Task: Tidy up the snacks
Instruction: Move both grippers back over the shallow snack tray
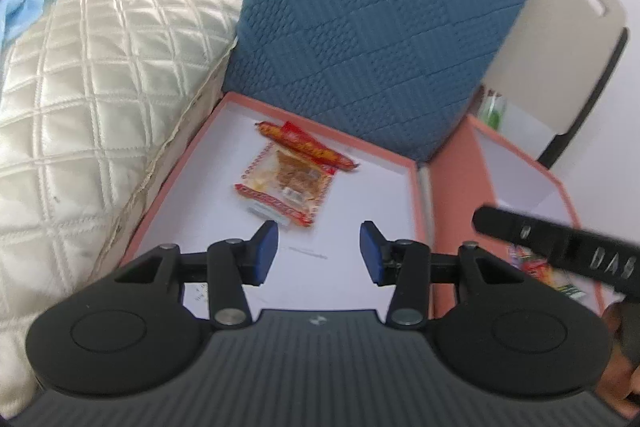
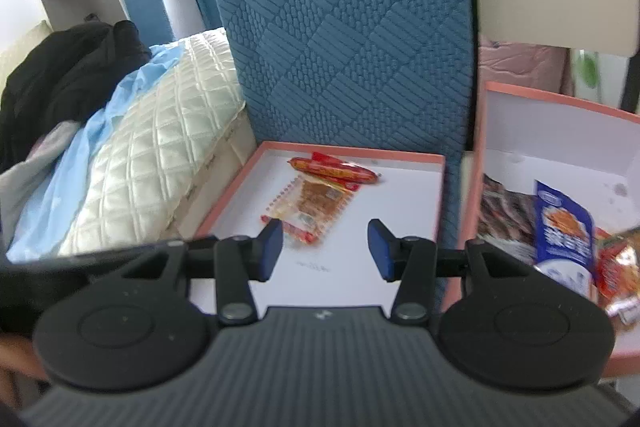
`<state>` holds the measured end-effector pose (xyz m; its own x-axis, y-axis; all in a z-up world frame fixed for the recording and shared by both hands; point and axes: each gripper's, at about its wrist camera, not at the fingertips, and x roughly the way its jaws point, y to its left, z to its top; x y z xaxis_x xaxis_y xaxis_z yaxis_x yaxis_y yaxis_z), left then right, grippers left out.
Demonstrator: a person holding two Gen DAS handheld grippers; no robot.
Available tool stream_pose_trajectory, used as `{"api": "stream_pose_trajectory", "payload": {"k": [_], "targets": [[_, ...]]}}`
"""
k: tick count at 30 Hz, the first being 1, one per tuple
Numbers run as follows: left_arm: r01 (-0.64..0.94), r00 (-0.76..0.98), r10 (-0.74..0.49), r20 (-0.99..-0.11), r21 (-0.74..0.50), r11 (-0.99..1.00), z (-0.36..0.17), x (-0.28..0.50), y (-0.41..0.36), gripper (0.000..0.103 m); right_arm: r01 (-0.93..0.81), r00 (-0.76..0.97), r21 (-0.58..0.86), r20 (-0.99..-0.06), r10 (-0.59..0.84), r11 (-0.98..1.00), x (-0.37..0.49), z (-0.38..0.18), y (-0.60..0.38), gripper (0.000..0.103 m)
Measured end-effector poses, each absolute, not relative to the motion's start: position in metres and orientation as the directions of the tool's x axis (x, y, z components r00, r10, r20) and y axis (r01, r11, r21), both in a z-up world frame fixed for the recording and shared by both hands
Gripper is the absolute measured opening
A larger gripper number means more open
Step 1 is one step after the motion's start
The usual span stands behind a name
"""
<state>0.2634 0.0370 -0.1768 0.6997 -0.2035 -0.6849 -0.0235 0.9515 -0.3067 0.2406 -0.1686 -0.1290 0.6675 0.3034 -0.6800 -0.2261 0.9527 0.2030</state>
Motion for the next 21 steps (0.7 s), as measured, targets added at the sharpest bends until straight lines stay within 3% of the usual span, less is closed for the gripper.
{"api": "stream_pose_trajectory", "payload": {"k": [3, 21], "targets": [[-0.034, 0.686, -0.198, -0.700, -0.302, 0.953, -0.193, 0.282, 0.044, 0.060, -0.240, 0.655, 0.197, -0.690, 0.309, 0.950, 0.267, -0.137, -0.160, 0.049], [0.044, 0.602, -0.235, -0.763, -0.262, 0.964, -0.261, 0.396, 0.037, 0.061, -0.249, 0.498, 0.190, -0.816, 0.294, 0.950, 0.427, -0.234, -0.139, 0.049]]}}
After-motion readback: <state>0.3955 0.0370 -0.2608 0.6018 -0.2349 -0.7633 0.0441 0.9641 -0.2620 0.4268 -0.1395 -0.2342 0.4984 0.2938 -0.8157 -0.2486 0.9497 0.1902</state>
